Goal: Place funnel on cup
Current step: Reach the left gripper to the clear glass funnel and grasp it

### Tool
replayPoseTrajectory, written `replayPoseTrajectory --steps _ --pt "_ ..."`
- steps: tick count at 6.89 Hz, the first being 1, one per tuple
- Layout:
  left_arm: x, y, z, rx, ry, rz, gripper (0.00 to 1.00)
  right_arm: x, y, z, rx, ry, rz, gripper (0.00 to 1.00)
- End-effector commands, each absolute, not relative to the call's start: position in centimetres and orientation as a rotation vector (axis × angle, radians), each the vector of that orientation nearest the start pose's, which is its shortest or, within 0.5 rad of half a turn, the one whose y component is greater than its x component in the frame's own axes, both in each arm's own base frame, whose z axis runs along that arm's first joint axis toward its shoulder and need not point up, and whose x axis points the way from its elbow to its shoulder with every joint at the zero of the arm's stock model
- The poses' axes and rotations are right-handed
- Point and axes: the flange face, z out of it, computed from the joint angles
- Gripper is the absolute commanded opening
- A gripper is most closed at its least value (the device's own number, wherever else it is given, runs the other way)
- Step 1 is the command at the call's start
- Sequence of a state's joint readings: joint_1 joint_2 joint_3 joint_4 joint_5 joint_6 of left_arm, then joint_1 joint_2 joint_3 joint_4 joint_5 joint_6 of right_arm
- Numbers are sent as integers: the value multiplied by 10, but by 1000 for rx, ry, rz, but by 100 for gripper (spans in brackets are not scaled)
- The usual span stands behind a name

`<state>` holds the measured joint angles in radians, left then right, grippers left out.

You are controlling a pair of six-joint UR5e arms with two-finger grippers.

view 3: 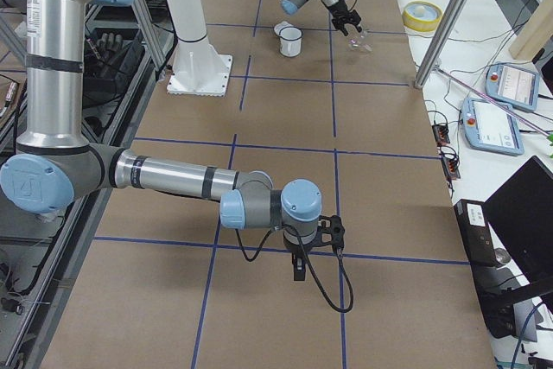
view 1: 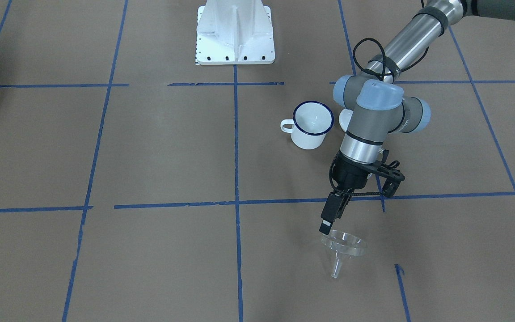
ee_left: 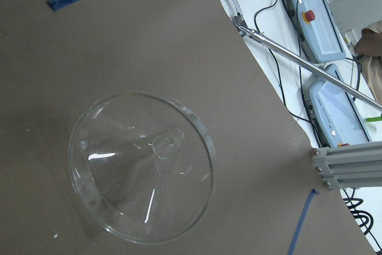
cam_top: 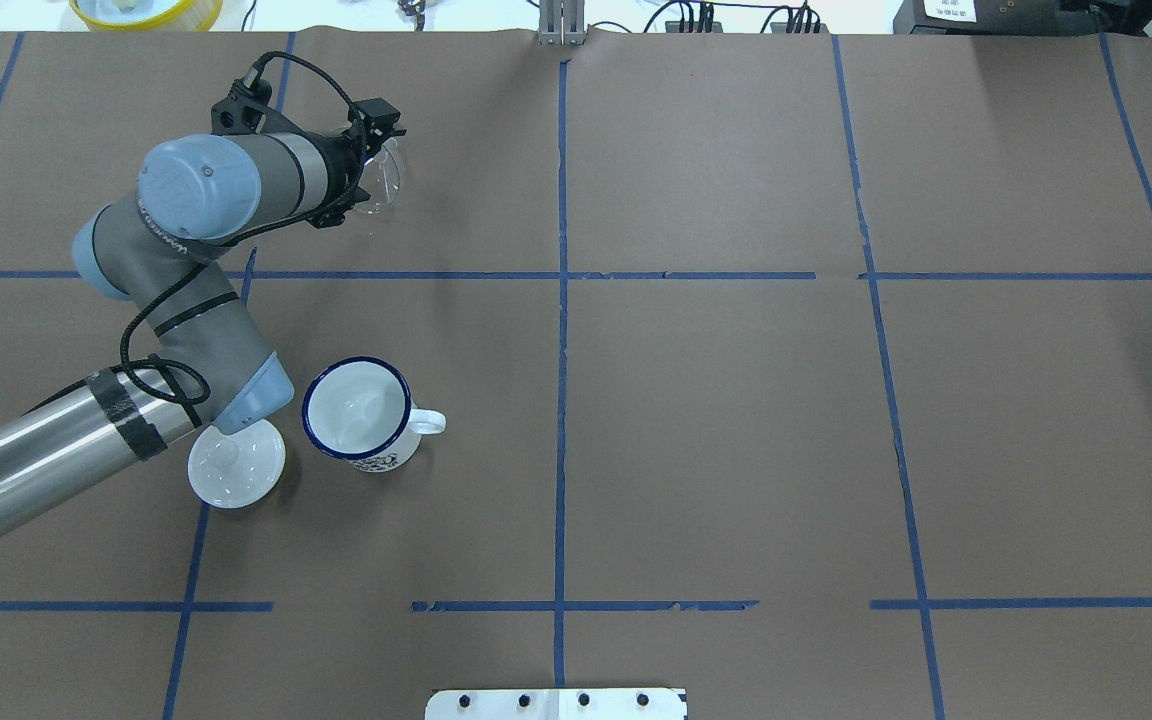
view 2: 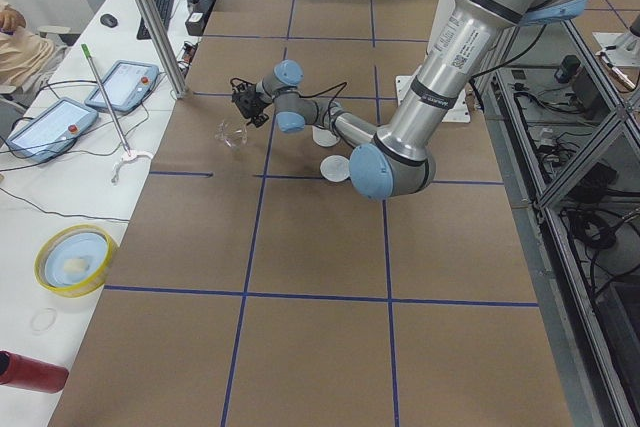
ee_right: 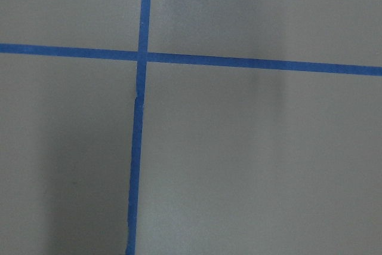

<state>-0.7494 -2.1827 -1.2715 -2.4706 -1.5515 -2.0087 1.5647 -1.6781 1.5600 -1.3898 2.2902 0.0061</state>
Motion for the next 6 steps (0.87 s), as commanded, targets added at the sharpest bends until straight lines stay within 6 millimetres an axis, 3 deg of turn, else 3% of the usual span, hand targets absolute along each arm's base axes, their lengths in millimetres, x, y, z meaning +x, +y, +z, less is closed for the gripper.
replayPoseTrajectory --steps 1,2,5,6 --pt "456 -632 350 227 1240 -1071 92 65 -449 700 56 -720 -23 100" --pt "451 -645 355 240 1254 -1083 76 65 -449 700 56 -720 -23 100" --pt "440 -653 357 251 1262 -1095 0 65 -449 700 56 -720 -23 100" --pt "440 -653 357 256 1260 -1085 0 65 -449 700 56 -720 -23 100"
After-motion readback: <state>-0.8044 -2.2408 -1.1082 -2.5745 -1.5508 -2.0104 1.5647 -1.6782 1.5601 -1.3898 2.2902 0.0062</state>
